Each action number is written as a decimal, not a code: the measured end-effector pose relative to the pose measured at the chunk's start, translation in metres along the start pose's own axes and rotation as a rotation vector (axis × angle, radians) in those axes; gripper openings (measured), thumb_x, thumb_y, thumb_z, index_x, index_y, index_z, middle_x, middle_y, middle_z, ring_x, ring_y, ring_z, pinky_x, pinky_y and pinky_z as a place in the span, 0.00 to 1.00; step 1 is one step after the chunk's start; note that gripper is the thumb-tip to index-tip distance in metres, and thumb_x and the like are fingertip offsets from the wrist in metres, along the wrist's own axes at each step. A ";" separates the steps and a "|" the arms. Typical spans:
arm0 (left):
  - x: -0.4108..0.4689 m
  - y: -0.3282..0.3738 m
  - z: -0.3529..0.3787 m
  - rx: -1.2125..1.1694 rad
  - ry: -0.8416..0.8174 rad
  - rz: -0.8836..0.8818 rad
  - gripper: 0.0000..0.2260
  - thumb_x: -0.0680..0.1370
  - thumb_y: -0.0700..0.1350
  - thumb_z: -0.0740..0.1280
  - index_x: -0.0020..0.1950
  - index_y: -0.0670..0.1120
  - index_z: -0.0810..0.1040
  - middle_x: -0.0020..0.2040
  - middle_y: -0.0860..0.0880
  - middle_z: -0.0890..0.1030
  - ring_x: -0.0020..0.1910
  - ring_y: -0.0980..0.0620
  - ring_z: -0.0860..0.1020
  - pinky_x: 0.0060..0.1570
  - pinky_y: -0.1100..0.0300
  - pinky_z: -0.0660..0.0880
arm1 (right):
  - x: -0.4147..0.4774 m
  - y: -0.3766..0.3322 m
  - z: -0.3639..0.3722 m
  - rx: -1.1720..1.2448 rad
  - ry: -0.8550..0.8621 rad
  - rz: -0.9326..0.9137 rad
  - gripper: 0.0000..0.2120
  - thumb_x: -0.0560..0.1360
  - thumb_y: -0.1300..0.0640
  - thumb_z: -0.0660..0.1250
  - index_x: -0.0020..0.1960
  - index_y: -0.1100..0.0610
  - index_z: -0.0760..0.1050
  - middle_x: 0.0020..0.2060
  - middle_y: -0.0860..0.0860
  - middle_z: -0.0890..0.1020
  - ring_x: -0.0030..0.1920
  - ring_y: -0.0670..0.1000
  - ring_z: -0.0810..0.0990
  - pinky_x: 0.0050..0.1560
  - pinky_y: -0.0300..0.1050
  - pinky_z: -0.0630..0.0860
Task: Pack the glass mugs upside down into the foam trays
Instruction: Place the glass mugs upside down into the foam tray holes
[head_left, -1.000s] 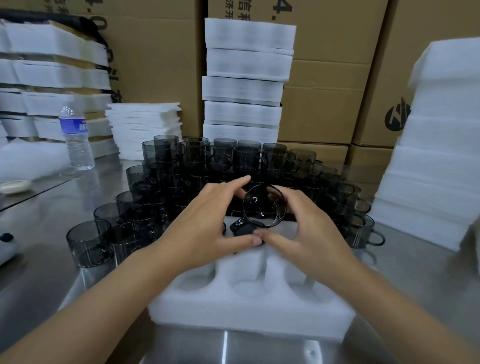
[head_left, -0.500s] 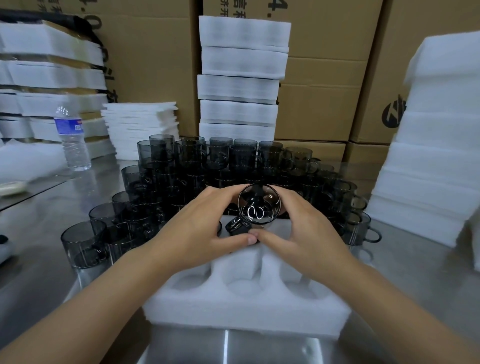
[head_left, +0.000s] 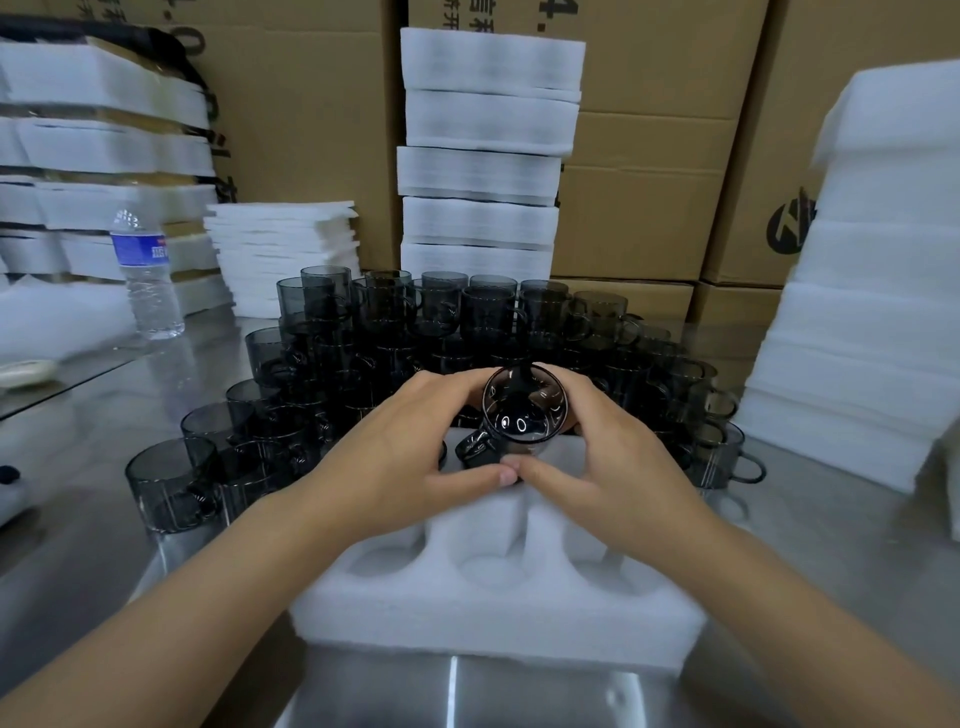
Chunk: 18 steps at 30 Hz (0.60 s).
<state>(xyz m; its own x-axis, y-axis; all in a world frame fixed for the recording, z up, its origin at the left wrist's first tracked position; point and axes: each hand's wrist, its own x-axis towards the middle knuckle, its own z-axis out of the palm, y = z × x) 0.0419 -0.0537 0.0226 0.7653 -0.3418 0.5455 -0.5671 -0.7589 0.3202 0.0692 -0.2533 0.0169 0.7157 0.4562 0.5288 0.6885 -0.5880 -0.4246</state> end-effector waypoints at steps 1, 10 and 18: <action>0.000 0.000 0.000 0.001 0.002 0.000 0.28 0.67 0.69 0.63 0.63 0.79 0.54 0.61 0.75 0.65 0.62 0.69 0.64 0.57 0.69 0.65 | 0.000 0.000 0.000 -0.001 -0.002 0.003 0.33 0.71 0.41 0.68 0.73 0.42 0.58 0.65 0.38 0.71 0.63 0.40 0.70 0.60 0.38 0.67; -0.001 -0.001 0.001 0.023 0.007 -0.006 0.29 0.67 0.70 0.62 0.66 0.74 0.56 0.57 0.78 0.65 0.62 0.71 0.64 0.58 0.68 0.65 | 0.000 0.002 0.000 -0.018 -0.025 0.021 0.37 0.71 0.39 0.66 0.74 0.42 0.53 0.68 0.40 0.70 0.66 0.42 0.68 0.61 0.38 0.65; -0.001 0.000 0.000 0.031 0.006 -0.006 0.28 0.68 0.69 0.62 0.65 0.76 0.54 0.57 0.75 0.67 0.62 0.70 0.64 0.58 0.69 0.65 | 0.000 0.002 0.001 -0.018 -0.026 0.014 0.38 0.69 0.35 0.62 0.74 0.40 0.51 0.68 0.40 0.69 0.65 0.42 0.69 0.60 0.39 0.66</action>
<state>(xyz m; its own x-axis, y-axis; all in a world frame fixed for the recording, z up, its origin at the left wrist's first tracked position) 0.0415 -0.0532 0.0218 0.7669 -0.3336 0.5483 -0.5524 -0.7780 0.2992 0.0707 -0.2539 0.0154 0.7283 0.4646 0.5037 0.6762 -0.6065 -0.4182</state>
